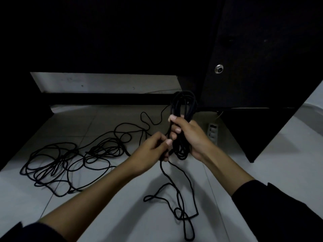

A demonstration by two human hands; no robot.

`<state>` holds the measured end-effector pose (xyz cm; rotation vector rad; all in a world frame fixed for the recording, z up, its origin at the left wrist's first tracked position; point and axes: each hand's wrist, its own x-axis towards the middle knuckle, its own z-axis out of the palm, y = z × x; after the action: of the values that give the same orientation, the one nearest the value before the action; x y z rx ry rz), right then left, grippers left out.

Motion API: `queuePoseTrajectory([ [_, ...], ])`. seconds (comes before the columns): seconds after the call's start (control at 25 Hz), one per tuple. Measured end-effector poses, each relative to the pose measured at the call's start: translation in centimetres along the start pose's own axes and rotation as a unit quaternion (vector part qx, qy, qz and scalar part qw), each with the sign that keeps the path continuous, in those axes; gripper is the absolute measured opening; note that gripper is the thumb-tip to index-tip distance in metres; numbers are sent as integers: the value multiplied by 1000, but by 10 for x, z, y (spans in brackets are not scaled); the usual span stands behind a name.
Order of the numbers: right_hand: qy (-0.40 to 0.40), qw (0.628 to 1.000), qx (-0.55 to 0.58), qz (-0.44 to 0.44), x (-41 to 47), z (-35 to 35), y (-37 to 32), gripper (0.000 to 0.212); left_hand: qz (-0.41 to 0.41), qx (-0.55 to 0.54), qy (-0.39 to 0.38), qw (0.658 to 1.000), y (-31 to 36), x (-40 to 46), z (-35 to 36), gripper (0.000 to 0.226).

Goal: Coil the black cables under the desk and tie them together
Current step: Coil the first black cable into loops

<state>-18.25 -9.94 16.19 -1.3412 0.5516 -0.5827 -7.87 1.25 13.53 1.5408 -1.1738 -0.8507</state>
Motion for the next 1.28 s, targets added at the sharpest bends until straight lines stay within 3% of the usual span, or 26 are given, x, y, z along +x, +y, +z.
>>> queuePoseTrajectory([
  [0.16,51,998,37,-11,4,-6,-1,22,83,80,44,992,4,-3,9,18],
  [0.44,84,988,123,-49,4,9,0,28,109,34,80,990,-3,-24,32,25],
  [0.68,92,980,172,-33,4,16,3,27,49,-63,70,994,-22,-43,52,12],
  [0.84,96,979,178,-39,6,8,-6,31,-10,-102,21,995,-44,-54,56,21],
  [1.08,80,986,145,-24,4,-5,-7,26,22,38,15,999,-67,-45,21,30],
  [1.28,70,995,61,-23,2,-17,-14,24,157,195,18,968,-44,-26,-11,29],
])
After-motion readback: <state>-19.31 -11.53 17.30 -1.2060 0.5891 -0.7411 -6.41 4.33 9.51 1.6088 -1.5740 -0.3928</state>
